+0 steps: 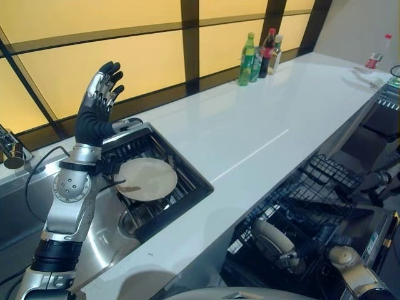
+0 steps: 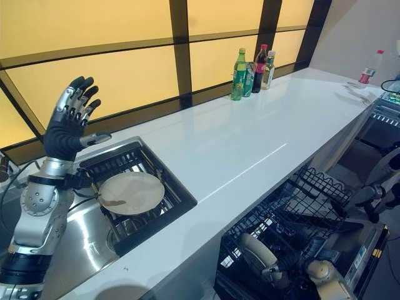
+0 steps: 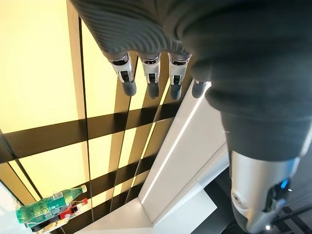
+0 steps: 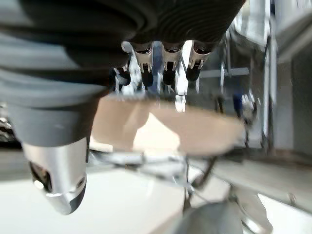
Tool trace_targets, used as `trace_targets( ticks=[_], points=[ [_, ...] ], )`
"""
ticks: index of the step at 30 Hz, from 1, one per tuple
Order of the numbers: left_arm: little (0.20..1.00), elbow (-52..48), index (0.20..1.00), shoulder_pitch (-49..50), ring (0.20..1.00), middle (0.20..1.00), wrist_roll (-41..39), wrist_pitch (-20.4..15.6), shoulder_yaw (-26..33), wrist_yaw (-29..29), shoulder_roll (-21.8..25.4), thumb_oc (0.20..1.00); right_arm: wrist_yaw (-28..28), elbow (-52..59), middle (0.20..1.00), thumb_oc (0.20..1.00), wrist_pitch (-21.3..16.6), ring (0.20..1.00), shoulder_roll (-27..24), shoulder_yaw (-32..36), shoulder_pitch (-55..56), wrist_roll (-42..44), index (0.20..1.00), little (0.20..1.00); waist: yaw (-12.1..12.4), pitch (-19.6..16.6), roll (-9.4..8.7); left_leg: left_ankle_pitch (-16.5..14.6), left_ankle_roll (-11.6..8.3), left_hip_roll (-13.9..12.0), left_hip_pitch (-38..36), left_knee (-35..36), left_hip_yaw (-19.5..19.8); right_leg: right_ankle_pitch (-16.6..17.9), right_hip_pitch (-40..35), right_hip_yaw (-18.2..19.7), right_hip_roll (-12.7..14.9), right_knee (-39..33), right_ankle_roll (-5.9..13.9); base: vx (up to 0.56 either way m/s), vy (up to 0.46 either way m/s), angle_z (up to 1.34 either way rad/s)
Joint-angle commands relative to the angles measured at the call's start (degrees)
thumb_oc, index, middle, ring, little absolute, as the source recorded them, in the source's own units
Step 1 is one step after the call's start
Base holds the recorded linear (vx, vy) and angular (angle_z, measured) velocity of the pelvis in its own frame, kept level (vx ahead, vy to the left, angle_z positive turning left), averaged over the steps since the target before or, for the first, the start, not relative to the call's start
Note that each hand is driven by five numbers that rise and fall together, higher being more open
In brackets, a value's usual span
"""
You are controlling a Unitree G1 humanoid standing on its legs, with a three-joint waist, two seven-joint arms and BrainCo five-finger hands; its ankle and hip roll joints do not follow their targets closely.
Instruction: Pick up plates and place into dishwasher.
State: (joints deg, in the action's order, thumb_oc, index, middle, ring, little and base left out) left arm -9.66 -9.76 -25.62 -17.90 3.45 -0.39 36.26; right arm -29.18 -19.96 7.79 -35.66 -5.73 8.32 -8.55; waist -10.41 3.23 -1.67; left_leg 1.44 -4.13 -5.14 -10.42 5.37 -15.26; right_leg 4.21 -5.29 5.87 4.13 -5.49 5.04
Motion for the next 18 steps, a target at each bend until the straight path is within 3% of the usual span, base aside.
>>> trace_targets(
  ticks=[1, 4, 7, 14, 18],
  points=[
    [1.0, 2.17, 1.0, -3.26, 1.0, 1.0, 0.86, -4.25, 2.15, 1.41, 0.18, 1.0, 0.57, 3.8, 1.0, 1.0, -1.2, 1.0, -4.47, 2.89, -4.65, 2.79, 1.0, 1.0, -1.12, 0.7, -2.73, -5.45, 1.79, 0.15, 1.29, -10.12, 4.01, 2.9, 1.59, 0.2, 1.18, 1.76, 0.99, -0.02, 0.06, -0.13],
    [1.0, 2.32, 1.0, -1.58, 1.0, 1.0, 2.23, -5.33, 3.21, 2.31, -0.29, 1.0, -0.86, 5.51, 1.0, 1.0, -1.74, 1.0, -6.14, 3.76, -5.99, 3.48, 1.0, 1.0, 0.05, 1.75, -3.05, -7.3, 2.2, 1.28, 2.21, -12.77, 9.27, 3.05, 1.41, 2.48, 1.14, 2.32, 0.65, 0.0, 0.07, -0.24],
    [1.0, 1.51, 1.0, 1.37, 1.0, 1.0, 3.45, -5.9, 5.51, 3.14, -0.55, 1.0, -1.24, 7.72, 1.0, 1.0, -1.41, 1.0, -6.88, 3.29, -8.6, 3.82, 1.0, 1.0, 1.61, 2.28, -2.45, -7.93, 3.32, 3.45, 1.69, -11.13, 13.82, 3.37, 1.91, 5.16, 1.03, 2.65, 0.68, -0.01, 0.145, -0.52],
    [1.0, 2.12, 1.0, 2.3, 1.0, 1.0, 3.1, -6.15, 8.02, 1.76, 0.55, 1.0, 2.29, 14.18, 1.0, 1.0, -3.85, 1.0, -4.43, 7.62, -6.92, 4.02, 1.0, 1.0, -0.82, 3.73, -0.95, -7.17, 3.79, 4.01, -1.0, -5.84, 11.73, 5.93, 8.18, 5.01, 5.06, 5.77, 4.82, -0.1, 0.199, -0.46],
    [1.0, 1.99, 1.0, 2.21, 1.0, 1.0, 3.17, -5.94, 8.52, 1.62, 0.91, 1.0, 3.72, 15.14, 1.0, 1.0, -5.0, 1.0, -3.81, 8.47, -6.39, 4.45, 1.0, 1.0, -0.49, 4.27, -1.01, -6.82, 3.96, 4.52, -1.1, -4.85, 11.1, 6.35, 9.44, 3.49, 6.66, 6.96, 6.09, -0.1, 0.111, -0.14]
  ],
)
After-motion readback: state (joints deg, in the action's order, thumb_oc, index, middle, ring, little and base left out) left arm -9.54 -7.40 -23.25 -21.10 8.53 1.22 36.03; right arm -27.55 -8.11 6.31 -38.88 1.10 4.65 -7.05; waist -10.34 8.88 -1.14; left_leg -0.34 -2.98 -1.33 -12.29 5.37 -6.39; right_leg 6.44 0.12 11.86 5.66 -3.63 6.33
